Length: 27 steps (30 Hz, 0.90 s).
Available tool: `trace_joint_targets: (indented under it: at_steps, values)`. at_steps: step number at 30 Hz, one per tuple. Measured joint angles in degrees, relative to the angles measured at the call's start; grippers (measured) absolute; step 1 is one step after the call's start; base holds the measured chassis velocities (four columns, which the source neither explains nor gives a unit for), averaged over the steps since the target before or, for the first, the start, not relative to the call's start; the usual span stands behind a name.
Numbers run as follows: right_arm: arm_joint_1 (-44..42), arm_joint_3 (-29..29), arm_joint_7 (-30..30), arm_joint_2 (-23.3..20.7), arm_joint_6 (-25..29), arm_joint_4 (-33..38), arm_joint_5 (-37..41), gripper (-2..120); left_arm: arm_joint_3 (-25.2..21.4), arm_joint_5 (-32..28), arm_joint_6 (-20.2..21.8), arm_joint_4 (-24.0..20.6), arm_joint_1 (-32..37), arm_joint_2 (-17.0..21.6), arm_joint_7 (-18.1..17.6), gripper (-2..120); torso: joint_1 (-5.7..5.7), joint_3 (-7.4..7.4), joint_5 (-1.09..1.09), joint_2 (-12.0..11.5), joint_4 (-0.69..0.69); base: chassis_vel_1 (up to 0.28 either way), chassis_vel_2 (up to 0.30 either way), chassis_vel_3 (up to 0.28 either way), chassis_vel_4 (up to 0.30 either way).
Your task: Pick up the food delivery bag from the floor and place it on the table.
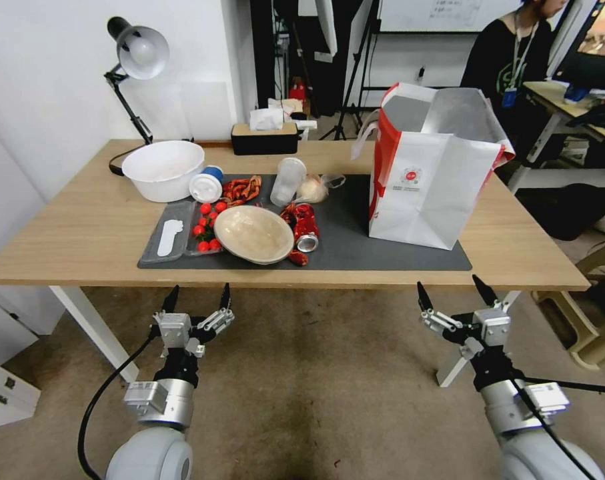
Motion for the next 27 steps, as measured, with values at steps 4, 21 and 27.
trace_joint_targets:
  at_steps: [4,21,27]
  values:
    - [-0.43,-0.84,0.42,0.74,0.46,-0.37,-0.33,100,-0.02,-0.02,-0.01,0.00,0.00,-0.01,0.01,100,0.00,0.00,0.00,0.00,-0.01,0.000,0.000,0.000,0.000]
    - [0.35,-1.00,0.63,1.21,0.70,-0.97,-0.36,100,-0.19,-0.32,-0.01,-0.08,0.07,0.14,0.02,100,0.01,0.00,0.01,0.00,0.00,0.000,0.000,0.000,0.000]
    - [0.25,-0.78,0.48,1.05,0.59,-0.81,-0.29,100,-0.05,-0.47,-0.16,-0.14,0.11,0.02,0.05,100,0.01,0.00,0.00,0.00,0.00,0.000,0.000,0.000,0.000]
